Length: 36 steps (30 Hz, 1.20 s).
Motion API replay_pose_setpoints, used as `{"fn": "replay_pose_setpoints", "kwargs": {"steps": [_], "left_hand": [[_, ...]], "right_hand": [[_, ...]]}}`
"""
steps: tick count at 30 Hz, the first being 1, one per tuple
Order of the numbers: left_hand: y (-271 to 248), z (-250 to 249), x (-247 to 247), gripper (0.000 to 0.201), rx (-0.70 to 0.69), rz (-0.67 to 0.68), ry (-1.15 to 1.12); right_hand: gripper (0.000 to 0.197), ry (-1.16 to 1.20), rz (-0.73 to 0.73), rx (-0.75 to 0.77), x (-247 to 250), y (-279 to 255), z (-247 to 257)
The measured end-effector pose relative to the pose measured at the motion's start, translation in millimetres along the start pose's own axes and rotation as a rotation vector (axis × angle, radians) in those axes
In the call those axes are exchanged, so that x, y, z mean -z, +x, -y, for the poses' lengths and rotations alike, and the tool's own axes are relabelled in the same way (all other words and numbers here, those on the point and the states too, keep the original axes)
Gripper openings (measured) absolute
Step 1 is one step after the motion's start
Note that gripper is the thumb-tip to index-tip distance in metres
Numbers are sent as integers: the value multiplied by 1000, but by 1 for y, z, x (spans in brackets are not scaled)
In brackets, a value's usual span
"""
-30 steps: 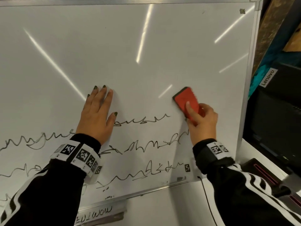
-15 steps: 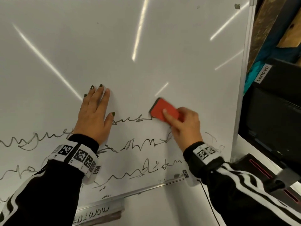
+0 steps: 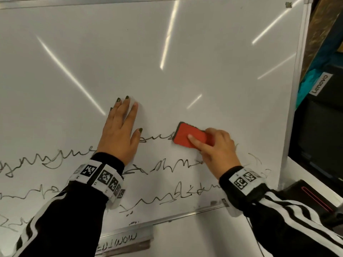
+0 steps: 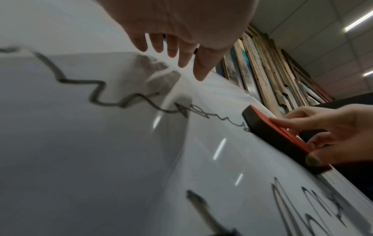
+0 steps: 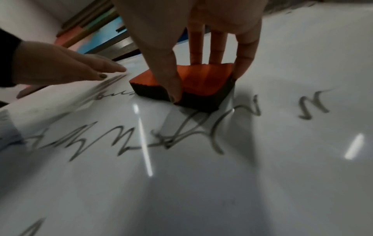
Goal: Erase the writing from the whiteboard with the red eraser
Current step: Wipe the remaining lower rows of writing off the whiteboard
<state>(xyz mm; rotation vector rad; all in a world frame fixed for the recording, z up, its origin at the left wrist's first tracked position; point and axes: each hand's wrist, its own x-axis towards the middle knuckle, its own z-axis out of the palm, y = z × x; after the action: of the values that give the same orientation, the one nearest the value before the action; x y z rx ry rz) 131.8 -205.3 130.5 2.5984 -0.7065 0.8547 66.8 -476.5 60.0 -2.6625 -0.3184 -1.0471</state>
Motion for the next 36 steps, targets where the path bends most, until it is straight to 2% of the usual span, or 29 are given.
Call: {"fn": "replay_pose_setpoints", "kwargs": {"steps": [4,5,7,9,11,12,15,17,18,22,24,28,30,32,34,36], "left_hand": [[-8,11,6,63,23,-9,26],[-10,14,7,63,27,-9,31],[-12,18,8,62,37,-8,36],[-13,20,9,62,44,-2,35],[-14,22,11,63,45,5,40],[-16,24,12,63,48,3,46],[-20,32,16,63,54,1,48],[-24,37,17,62,62,-1,45],[-24,38,17,62,69,-1,43],[-26,38,20,62,78,4,32],[-27,41,24,60,79,8,33],[-30,55,34,63,98,11,50],[-32,61,36,63,105,16,59],[-34,64,37,63,105,19,69],[-35,67,37,63,97,24,70],[-36,70,37,61,87,25,62]], "right_hand": [[69,64,-161,-262,15,24,-15],[68,63,-168,-273,12,29,-8],[68,43,-145,-162,1,30,16],[68,8,-61,-15,-9,20,32],[66,-2,-24,25,-6,15,27],[64,5,-49,-2,-2,17,22],[63,65,-169,-215,9,32,9],[62,73,-188,-285,7,42,18],[61,78,-183,-266,3,42,28],[69,29,-44,-2,-22,17,61],[72,21,-22,-2,-18,10,51],[63,63,-150,-199,1,21,29],[63,65,-166,-280,-3,29,41],[61,89,-159,-218,-15,29,69],[63,54,-82,-67,-30,18,88],[60,8,20,1,-31,13,81]]}}
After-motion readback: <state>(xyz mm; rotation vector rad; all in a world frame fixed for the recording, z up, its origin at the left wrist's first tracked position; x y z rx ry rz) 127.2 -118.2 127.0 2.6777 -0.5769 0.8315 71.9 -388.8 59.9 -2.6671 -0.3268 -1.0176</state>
